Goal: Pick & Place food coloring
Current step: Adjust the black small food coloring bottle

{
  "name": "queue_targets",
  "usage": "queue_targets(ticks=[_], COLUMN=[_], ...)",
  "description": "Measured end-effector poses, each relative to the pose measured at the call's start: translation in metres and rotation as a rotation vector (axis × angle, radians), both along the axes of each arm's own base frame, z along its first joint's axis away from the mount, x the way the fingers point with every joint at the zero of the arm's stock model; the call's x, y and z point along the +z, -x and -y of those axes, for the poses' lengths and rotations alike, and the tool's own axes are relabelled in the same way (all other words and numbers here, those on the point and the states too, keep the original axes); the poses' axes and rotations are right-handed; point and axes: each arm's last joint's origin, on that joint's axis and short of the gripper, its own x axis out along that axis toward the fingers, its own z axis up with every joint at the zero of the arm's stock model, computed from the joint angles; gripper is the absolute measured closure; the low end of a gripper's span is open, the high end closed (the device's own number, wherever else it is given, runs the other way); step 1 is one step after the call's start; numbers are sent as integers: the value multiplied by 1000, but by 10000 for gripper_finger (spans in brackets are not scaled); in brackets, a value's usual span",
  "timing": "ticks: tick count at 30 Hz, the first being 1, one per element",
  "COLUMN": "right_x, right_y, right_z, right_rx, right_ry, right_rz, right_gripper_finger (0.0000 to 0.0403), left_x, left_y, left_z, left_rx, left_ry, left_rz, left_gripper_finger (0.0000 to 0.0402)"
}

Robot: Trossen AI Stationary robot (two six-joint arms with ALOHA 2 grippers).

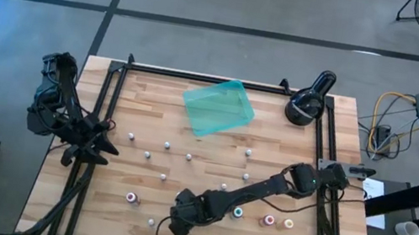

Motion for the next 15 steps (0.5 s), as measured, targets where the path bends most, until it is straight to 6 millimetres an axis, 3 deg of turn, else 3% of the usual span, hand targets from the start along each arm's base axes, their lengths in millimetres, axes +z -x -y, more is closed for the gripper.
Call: queue_targets(ticks=[15], right_x=[-7], right_y=[1], right_z=[8], right_rx=[-217], right_ry=[-128], right_rz=[-85], right_gripper_finger=[328], left_x=[0], left_y=[0], left_z=[0], left_rx=[0], left_ry=[0], left_rz=[0], left_gripper_finger=[177])
